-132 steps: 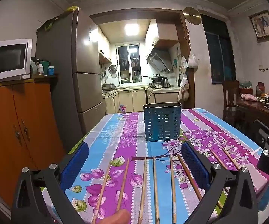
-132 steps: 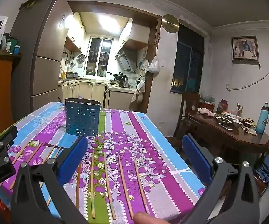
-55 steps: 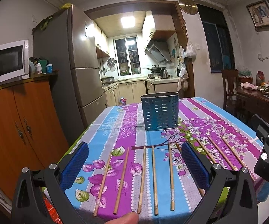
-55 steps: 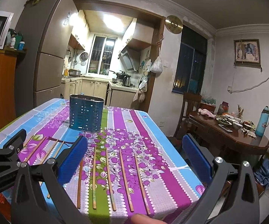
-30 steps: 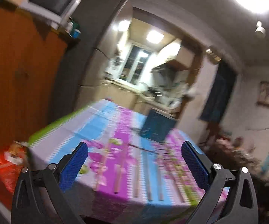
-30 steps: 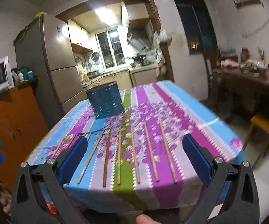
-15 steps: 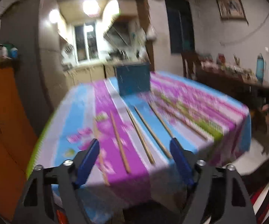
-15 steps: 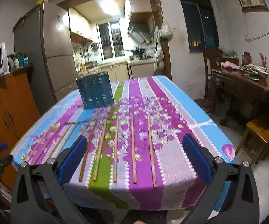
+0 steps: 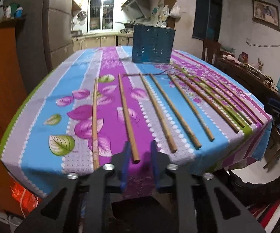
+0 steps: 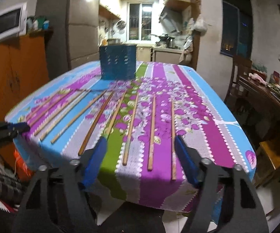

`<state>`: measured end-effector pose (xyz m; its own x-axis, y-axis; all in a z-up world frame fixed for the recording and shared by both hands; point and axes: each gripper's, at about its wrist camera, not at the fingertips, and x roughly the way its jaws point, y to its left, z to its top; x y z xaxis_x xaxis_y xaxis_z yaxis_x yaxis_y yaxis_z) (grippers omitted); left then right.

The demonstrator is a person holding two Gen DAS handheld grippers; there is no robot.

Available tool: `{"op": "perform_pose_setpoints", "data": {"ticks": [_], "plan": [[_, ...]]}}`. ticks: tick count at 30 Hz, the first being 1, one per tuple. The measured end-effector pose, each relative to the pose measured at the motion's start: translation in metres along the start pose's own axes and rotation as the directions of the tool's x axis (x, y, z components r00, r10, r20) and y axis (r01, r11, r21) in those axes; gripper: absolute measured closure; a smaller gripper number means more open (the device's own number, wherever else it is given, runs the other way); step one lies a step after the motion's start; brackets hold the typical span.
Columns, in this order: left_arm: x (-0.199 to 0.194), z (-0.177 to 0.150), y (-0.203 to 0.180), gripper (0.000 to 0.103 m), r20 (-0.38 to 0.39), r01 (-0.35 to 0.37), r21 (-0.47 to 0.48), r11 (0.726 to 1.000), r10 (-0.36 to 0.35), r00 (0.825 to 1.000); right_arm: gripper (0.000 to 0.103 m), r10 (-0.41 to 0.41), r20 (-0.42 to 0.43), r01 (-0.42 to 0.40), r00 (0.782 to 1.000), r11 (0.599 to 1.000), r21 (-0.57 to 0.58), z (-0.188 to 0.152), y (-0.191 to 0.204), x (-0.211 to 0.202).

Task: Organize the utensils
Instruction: 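Lower and grasp a bamboo chopstick with the left tool while the right tool grasps another, then lift both held chopsticks and carry them toward the blue utensil holder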

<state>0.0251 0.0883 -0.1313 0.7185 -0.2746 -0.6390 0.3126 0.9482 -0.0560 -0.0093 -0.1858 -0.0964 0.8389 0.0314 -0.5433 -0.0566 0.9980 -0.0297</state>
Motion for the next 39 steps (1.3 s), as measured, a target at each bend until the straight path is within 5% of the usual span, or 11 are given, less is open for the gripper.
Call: {"op": "perform_pose_setpoints", "data": {"ticks": [9, 25, 39], "plan": [[-0.004, -0.009, -0.004, 0.093, 0.065, -0.041, -0.016, 0.999, 0.042, 0.997, 0.09, 0.033, -0.077, -0.038, 0.996, 0.997, -0.072, -0.011, 0.017, 0.016], [-0.004, -0.008, -0.008, 0.094, 0.065, -0.072, 0.003, 0.997, 0.072, 0.995, 0.093, 0.029, -0.108, -0.035, 0.994, 0.998, -0.054, -0.019, 0.016, 0.036], [-0.006, -0.004, -0.01, 0.095, 0.072, -0.071, -0.002, 0.998, 0.071, 0.995, 0.098, 0.037, -0.031, -0.036, 0.999, 0.999, 0.03, -0.012, 0.01, 0.029]]}}
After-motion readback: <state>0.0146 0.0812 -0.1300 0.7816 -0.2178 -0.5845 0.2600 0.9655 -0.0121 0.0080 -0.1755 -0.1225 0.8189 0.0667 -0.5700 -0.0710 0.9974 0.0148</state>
